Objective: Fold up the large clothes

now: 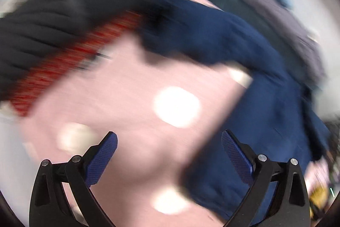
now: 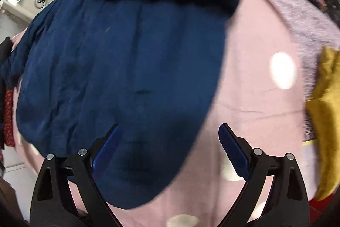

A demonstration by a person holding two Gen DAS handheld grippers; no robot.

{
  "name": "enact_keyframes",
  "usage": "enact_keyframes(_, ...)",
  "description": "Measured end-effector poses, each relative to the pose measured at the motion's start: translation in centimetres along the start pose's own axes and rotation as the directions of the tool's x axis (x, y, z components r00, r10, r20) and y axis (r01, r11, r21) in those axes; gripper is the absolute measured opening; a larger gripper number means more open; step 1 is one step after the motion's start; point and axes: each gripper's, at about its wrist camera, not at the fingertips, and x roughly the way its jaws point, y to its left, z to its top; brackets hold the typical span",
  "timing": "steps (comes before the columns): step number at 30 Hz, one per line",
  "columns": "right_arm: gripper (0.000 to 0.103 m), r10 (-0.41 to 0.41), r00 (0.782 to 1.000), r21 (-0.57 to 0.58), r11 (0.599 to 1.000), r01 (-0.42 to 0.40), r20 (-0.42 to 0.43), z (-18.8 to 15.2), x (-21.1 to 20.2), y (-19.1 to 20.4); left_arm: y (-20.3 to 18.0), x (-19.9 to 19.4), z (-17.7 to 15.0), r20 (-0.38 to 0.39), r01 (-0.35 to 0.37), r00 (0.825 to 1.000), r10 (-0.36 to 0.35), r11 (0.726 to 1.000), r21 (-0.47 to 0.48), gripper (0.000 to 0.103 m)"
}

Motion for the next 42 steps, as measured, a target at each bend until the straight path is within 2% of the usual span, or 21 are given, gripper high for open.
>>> enact_keyframes(2, 0.091, -0.021, 1.000, -0.030, 0.999, 0.021, -0.018, -0.7, 1.6, 0.9, -1.8, 1.5, -1.6, -0.056, 0.088, 0.995, -0.084, 0.994, 0.062, 0.096)
enact_keyframes(4, 0.091, -0.029, 0.998, -0.019, 0.999, 0.028, -0.056, -1.8, 3.0, 0.9, -3.1, 3.1, -2.7, -0.094, 0.092, 0.992, -0.082, 0.989, 0.116, 0.096)
enact_keyframes(6, 0.091, 0.043, 0.992, 0.077, 0.996, -0.034, -0.119, -3.2, 4.5, -0.4, -3.9, 5.4, -3.8, -0.139, 0.084, 0.988, -0.063, 0.986, 0.146, 0.096)
enact_keyframes(8, 0.091, 0.122, 0.979, 0.208, 0.974, -0.087, -0.163, -4.9, 5.7, -2.2, -4.3, 7.5, -4.6, -0.191, 0.097, 0.979, -0.069, 0.986, 0.139, 0.096)
enact_keyframes(10, 0.091, 0.237, 0.958, 0.326, 0.929, -0.175, -0.162, -6.7, 6.4, -4.0, -4.8, 8.6, -5.3, -0.230, 0.158, 0.964, -0.132, 0.982, 0.100, 0.096)
enact_keyframes(12, 0.091, 0.339, 0.930, 0.386, 0.884, -0.264, -0.141, -7.9, 6.8, -5.0, -5.4, 9.4, -5.7, -0.233, 0.164, 0.963, -0.137, 0.982, 0.099, 0.096)
enact_keyframes(13, 0.086, 0.373, 0.918, 0.397, 0.869, -0.295, -0.134, -8.3, 7.0, -5.2, -5.9, 9.5, -6.0, -0.225, 0.147, 0.967, -0.118, 0.982, 0.117, 0.096)
enact_keyframes(14, 0.068, 0.422, 0.897, 0.412, 0.846, -0.339, -0.128, -8.7, 7.3, -5.3, -6.5, 9.7, -6.3, -0.228, 0.144, 0.967, -0.110, 0.980, 0.138, 0.094)
enact_keyframes(16, 0.040, 0.494, 0.861, 0.448, 0.801, -0.398, -0.118, -9.3, 7.7, -5.5, -6.9, 9.7, -6.7, -0.238, 0.145, 0.965, -0.109, 0.980, 0.138, 0.069)
enact_keyframes(17, 0.025, 0.498, 0.861, 0.452, 0.794, -0.406, -0.100, -9.4, 7.4, -5.7, -7.0, 9.5, -6.7, -0.239, 0.150, 0.964, -0.114, 0.979, 0.136, 0.062)
enact_keyframes(19, 0.017, 0.500, 0.862, 0.421, 0.800, -0.427, -0.076, -9.1, 6.0, -5.4, -7.1, 8.3, -7.0, -0.229, 0.135, 0.968, -0.100, 0.980, 0.145, 0.033)
enact_keyframes(21, 0.014, 0.491, 0.869, 0.351, 0.826, -0.441, -0.064, -8.9, 4.2, -4.5, -7.1, 6.8, -7.4, -0.233, 0.160, 0.965, -0.125, 0.977, 0.141, 0.021)
enact_keyframes(25, 0.012, 0.455, 0.890, 0.145, 0.883, -0.447, -0.027, -8.2, -2.0, -3.3, -9.1, 1.6, -8.4, -0.215, 0.215, 0.963, -0.162, 0.943, 0.253, 0.015)
enact_keyframes(28, 0.011, 0.429, 0.903, 0.063, 0.902, -0.427, -0.018, -8.6, -6.7, -4.7, -10.0, -2.4, -10.1, -0.229, 0.234, 0.960, -0.159, 0.907, 0.349, 0.014)
enact_keyframes(31, 0.011, 0.397, 0.917, 0.041, 0.918, -0.395, -0.045, -10.2, -8.2, -6.9, -10.1, -4.1, -13.4, -0.300, 0.260, 0.943, -0.143, 0.881, 0.395, 0.014)
enact_keyframes(33, 0.011, 0.363, 0.927, 0.035, 0.932, -0.362, -0.092, -12.5, -7.9, -8.4, -9.3, -4.0, -16.6, -0.363, 0.261, 0.926, -0.107, 0.874, 0.409, 0.014)
enact_keyframes(36, 0.011, 0.325, 0.928, 0.076, 0.946, -0.316, -0.181, -16.7, -5.6, -10.8, -6.7, -1.4, -21.1, -0.472, 0.255, 0.878, -0.073, 0.908, 0.333, 0.016)
enact_keyframes(37, 0.011, 0.288, 0.933, 0.053, 0.958, -0.283, -0.215, -18.3, -4.1, -11.0, -5.9, -0.2, -22.3, -0.491, 0.234, 0.869, -0.058, 0.923, 0.305, 0.018)
enact_keyframes(38, 0.012, 0.255, 0.936, 0.027, 0.966, -0.256, -0.242, -19.6, -2.6, -10.9, -5.3, 1.0, -23.4, -0.497, 0.198, 0.867, -0.030, 0.936, 0.290, 0.020)
enact_keyframes(41, 0.016, 0.162, 0.947, -0.027, 0.984, -0.176, -0.277, -21.1, 0.5, -9.7, -3.7, 3.4, -24.5, -0.483, 0.100, 0.875, 0.034, 0.963, 0.250, 0.038)
enact_keyframes(42, 0.017, 0.133, 0.950, -0.056, 0.986, -0.154, -0.281, -21.0, 0.8, -9.3, -3.3, 3.8, -24.2, -0.479, 0.075, 0.877, 0.044, 0.971, 0.228, 0.049)
